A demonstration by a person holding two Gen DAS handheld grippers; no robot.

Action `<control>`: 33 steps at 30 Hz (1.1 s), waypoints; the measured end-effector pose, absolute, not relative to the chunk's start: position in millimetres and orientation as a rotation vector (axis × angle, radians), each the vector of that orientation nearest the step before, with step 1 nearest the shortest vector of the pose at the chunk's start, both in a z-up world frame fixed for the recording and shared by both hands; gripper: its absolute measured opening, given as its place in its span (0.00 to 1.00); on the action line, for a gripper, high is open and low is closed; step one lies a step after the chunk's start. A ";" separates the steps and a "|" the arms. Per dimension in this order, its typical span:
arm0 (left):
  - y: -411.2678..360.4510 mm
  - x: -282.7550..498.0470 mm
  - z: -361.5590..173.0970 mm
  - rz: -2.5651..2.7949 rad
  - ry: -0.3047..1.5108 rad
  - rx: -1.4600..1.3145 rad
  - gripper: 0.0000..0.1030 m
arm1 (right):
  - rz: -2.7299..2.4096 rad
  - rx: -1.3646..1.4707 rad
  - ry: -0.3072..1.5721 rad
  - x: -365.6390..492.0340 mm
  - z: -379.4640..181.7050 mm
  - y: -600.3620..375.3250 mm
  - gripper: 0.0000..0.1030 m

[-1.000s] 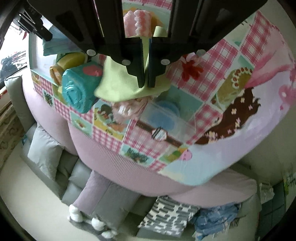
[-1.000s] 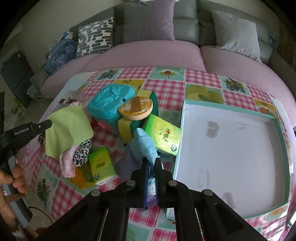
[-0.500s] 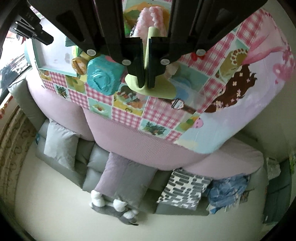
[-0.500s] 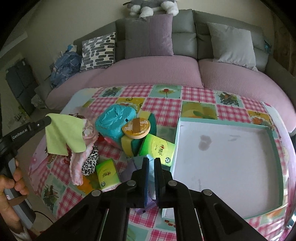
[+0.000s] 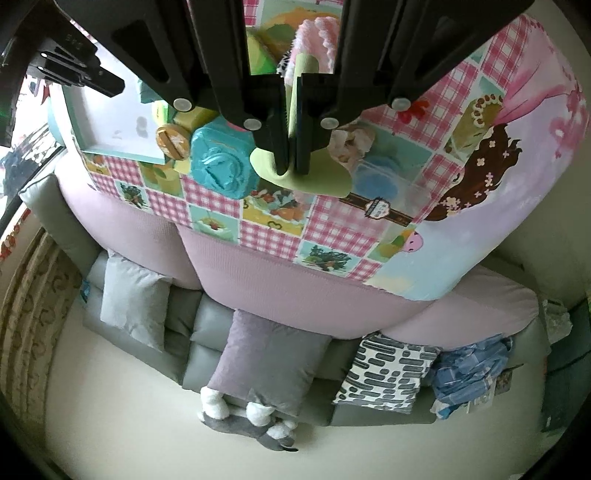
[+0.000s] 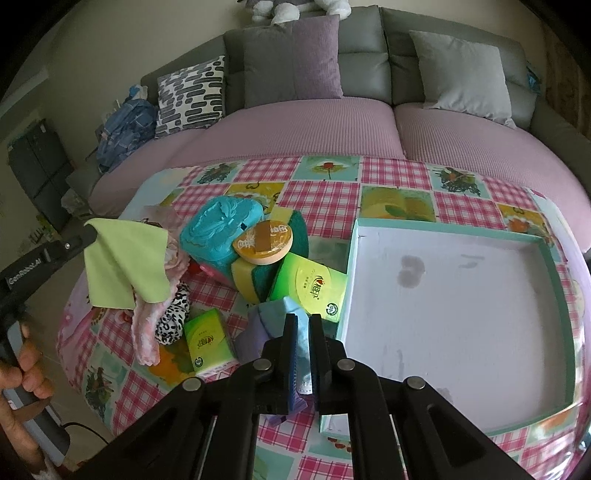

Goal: Organize soft objects
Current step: 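Lift the green cloth with the left tool while the right tool lifts the blue mask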

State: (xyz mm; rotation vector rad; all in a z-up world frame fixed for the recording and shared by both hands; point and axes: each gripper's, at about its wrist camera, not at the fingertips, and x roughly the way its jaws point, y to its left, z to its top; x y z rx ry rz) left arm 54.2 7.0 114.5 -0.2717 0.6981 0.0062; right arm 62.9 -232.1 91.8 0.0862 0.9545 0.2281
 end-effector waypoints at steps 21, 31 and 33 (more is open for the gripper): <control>-47.9 58.1 105.5 -0.141 0.796 -0.206 0.03 | 0.225 0.082 0.955 62.8 90.1 -233.6 0.37; -52.3 63.2 94.7 -0.132 0.842 -0.195 0.03 | 0.234 0.068 0.986 66.7 79.0 -229.4 0.55; -51.0 63.7 93.0 -0.130 0.848 -0.199 0.03 | 0.240 0.064 1.000 67.7 74.3 -227.5 0.55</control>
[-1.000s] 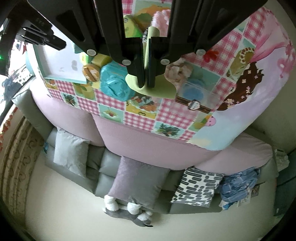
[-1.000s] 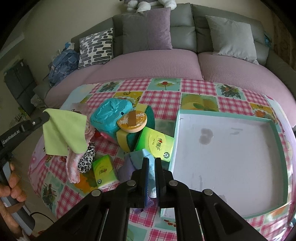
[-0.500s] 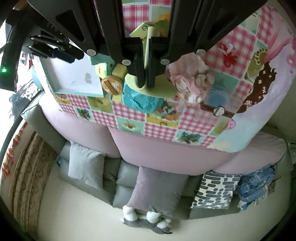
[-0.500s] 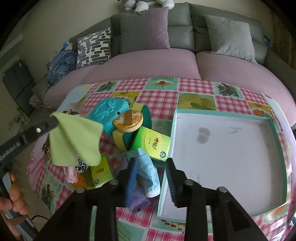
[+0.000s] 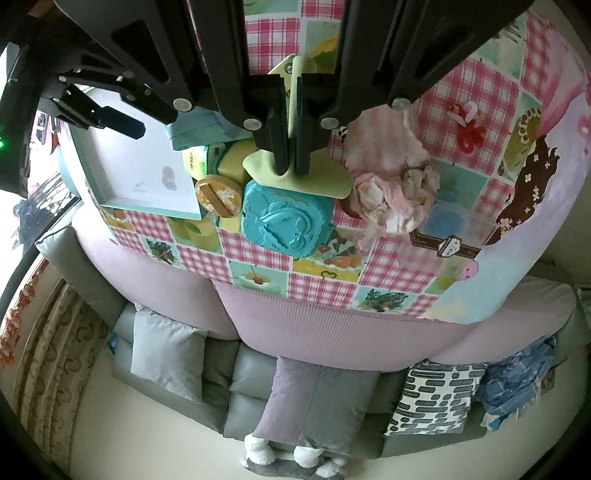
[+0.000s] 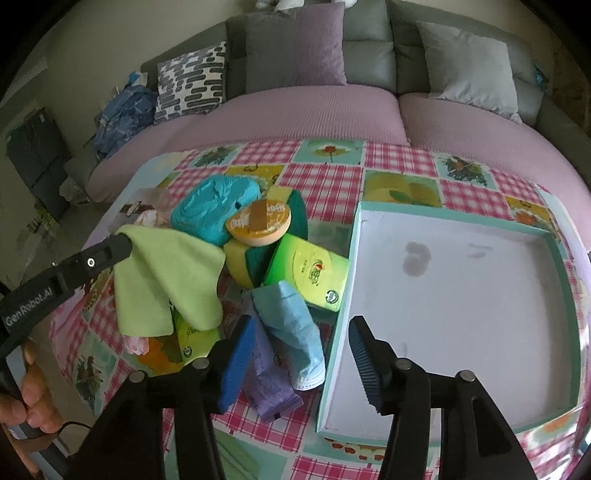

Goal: Organize soft objects
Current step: 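Lift the green cloth with the left tool while the right tool lifts the blue mask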

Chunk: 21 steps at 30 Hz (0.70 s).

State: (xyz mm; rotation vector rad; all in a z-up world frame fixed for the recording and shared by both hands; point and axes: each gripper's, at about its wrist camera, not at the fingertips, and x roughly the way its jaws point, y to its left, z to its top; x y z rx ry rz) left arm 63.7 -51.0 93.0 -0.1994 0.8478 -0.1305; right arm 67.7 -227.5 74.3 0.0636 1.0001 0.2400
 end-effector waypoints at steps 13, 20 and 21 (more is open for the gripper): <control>-50.4 67.7 84.3 -0.130 0.876 -0.203 0.03 | 0.264 0.072 1.073 79.1 45.0 -218.8 0.51; -51.2 69.0 81.2 -0.126 0.889 -0.197 0.03 | 0.277 0.064 1.066 77.7 46.7 -216.0 0.10; -51.6 69.1 80.9 -0.126 0.890 -0.196 0.03 | 0.279 0.063 1.066 77.3 47.0 -215.3 0.08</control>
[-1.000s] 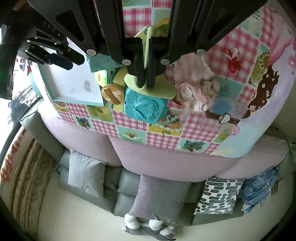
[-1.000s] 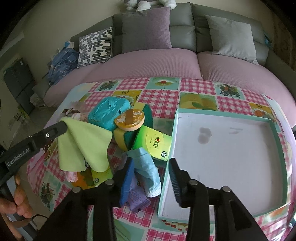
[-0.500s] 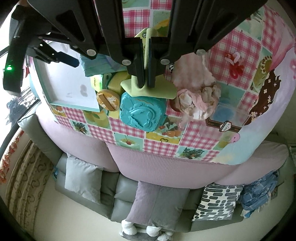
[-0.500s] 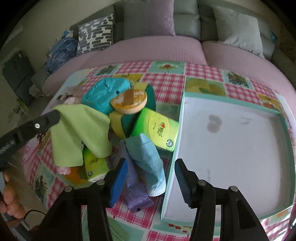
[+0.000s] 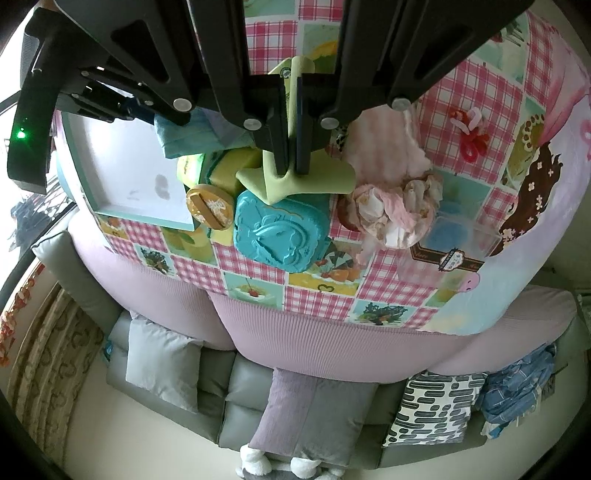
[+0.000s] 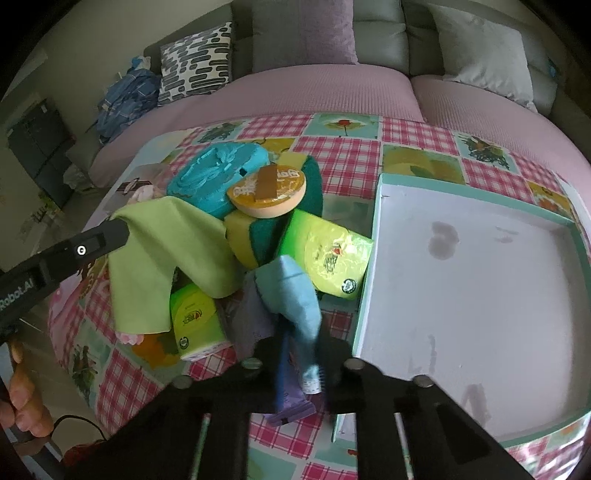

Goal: Organize soft objects
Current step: 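Lift the green cloth with the left tool while the right tool lifts the blue mask, then carry the green cloth with the left tool while the right tool carries the mask toward the white tray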

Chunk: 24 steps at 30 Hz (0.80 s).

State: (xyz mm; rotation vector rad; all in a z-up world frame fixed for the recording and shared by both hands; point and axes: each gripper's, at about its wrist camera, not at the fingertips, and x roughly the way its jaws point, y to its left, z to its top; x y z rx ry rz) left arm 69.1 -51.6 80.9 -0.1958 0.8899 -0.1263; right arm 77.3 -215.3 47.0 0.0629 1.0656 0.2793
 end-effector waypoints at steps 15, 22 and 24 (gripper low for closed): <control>-45.1 65.1 91.5 -0.106 0.830 -0.213 0.03 | 0.335 0.068 0.854 56.0 99.4 -210.3 0.03; -38.9 61.1 100.2 -0.090 0.790 -0.222 0.03 | 0.373 0.076 0.786 45.5 117.4 -208.1 0.03; -38.3 60.1 101.7 -0.083 0.782 -0.223 0.03 | 0.382 0.069 0.777 43.3 120.4 -205.9 0.03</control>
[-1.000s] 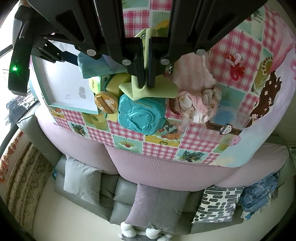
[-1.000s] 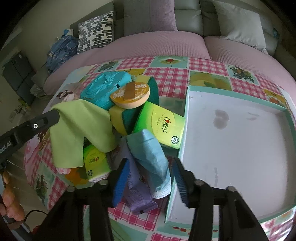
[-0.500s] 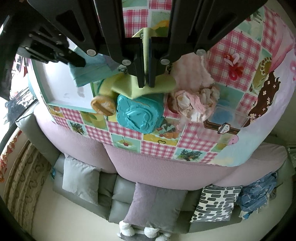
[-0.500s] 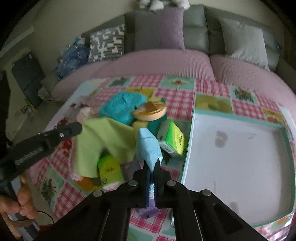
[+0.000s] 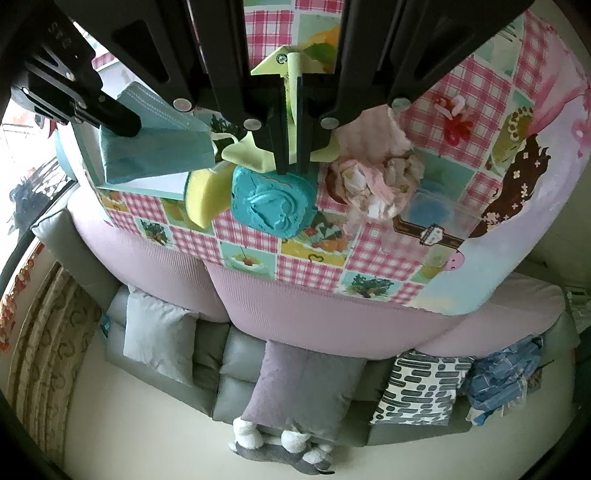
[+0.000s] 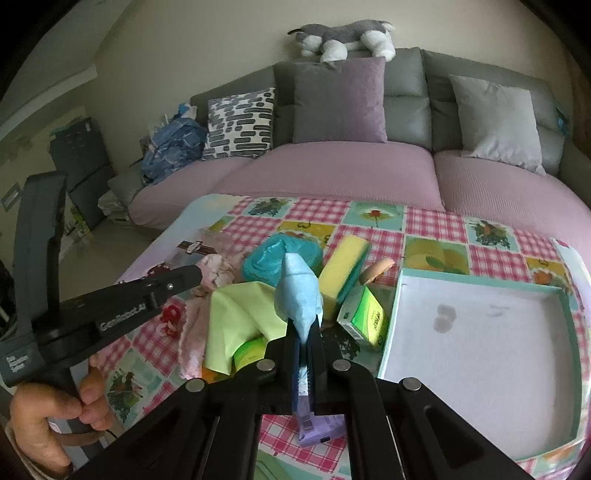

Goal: Organize soft objects
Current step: 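Carry the green cloth with the left tool while the right tool carries the mask toward the white tray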

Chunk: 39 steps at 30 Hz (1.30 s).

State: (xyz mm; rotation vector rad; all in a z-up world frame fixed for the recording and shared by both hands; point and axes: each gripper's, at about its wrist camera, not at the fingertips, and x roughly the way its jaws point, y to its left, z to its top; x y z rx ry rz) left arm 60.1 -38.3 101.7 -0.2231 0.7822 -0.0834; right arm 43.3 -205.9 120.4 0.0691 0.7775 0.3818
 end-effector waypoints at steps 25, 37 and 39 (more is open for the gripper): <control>-54.7 72.6 79.3 -0.097 0.877 -0.135 0.42 | 0.347 0.125 0.690 29.5 144.8 -232.3 0.03; -54.7 70.7 80.3 -0.094 0.858 -0.127 0.01 | 0.339 0.137 0.667 24.4 150.1 -235.9 0.03; -52.2 67.0 88.4 -0.095 0.829 -0.134 0.01 | 0.330 0.143 0.658 23.4 153.7 -239.3 0.03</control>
